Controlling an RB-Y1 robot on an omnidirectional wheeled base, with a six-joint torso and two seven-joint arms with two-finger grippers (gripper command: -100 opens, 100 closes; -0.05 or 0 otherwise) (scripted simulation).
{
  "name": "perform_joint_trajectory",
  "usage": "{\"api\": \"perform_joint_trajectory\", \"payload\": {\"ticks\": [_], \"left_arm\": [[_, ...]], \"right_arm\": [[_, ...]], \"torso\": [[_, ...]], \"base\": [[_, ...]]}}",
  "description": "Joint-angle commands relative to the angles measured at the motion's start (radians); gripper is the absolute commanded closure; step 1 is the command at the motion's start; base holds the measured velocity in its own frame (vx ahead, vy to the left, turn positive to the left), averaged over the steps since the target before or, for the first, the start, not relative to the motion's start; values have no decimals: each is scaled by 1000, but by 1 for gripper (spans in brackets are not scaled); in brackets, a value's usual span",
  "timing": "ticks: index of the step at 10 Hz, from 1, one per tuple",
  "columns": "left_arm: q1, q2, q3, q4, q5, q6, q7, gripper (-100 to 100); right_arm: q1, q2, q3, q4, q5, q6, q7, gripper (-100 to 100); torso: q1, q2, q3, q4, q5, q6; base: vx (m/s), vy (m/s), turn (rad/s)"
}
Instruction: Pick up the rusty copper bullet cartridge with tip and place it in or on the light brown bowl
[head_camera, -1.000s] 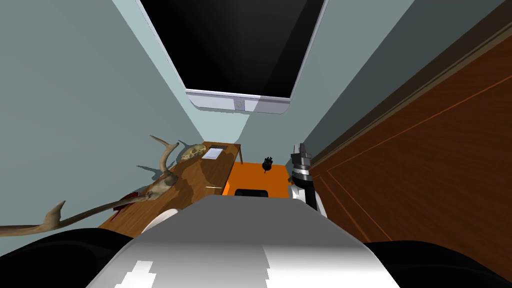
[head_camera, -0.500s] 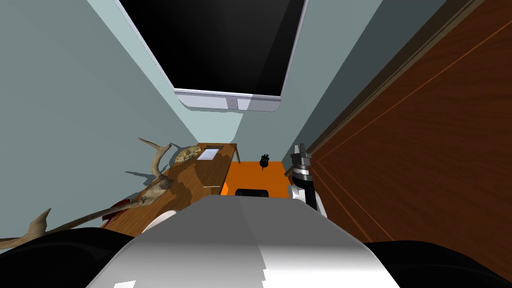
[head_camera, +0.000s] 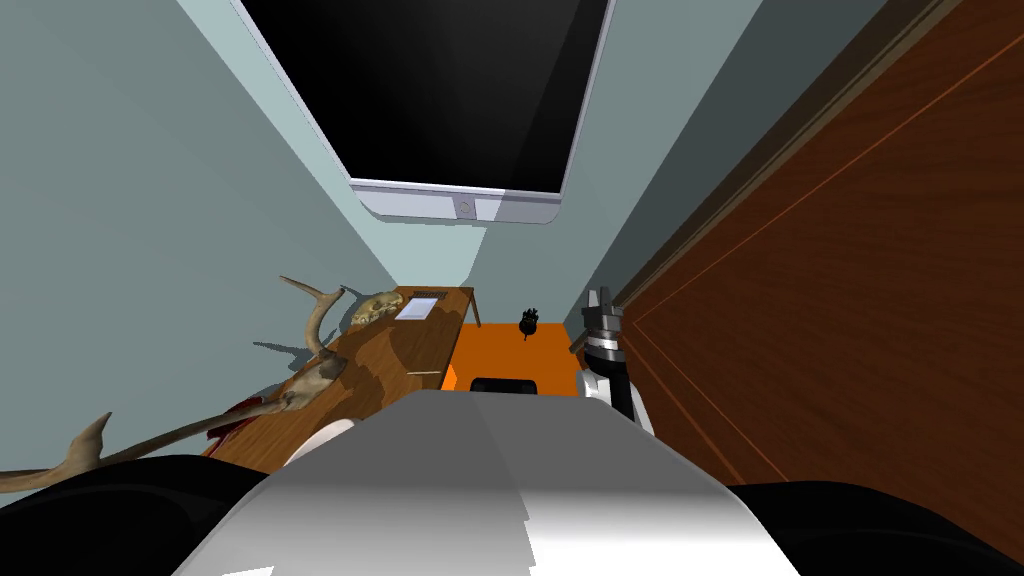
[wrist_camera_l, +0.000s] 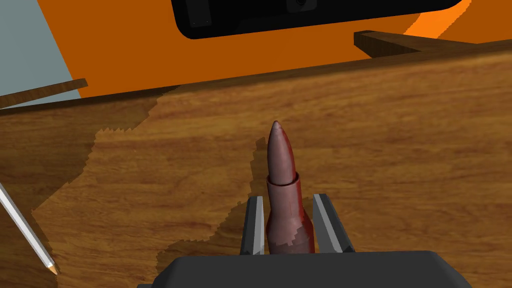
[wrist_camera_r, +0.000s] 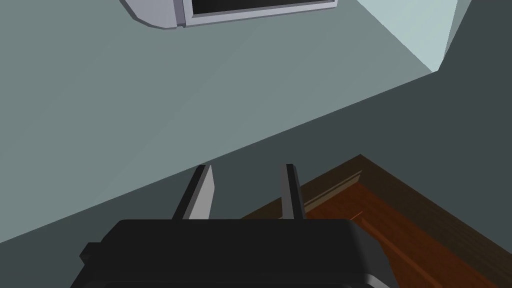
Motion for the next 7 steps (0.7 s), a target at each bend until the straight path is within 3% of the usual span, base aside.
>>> {"api": "perform_joint_trajectory", "payload": {"ticks": [1, 2, 5, 6, 7], "left_arm": [[0, 0, 0, 0, 0, 0, 0, 0], [17, 13, 3, -19, -18, -3, 3, 100], [70, 59, 14, -80, -70, -10, 11, 100], [59, 49, 11, -68, -59, -6, 9, 100], [62, 51, 11, -71, -61, -7, 9, 0]], "right_arm": [[0, 0, 0, 0, 0, 0, 0, 0], [0, 0, 0, 0, 0, 0, 0, 0], [0, 0, 0, 0, 0, 0, 0, 0], [0, 0, 0, 0, 0, 0, 0, 0], [0, 0, 0, 0, 0, 0, 0, 0]], "torso": [[0, 0, 0, 0, 0, 0], [0, 0, 0, 0, 0, 0], [1, -7, -4, -1, 0, -1], [0, -7, -4, -2, 0, -1], [0, -5, -3, -1, 0, 0]], "base": [[0, 0, 0], [51, 5, 215], [111, 13, 225], [45, -1, 43], [9, -1, -9]]}}
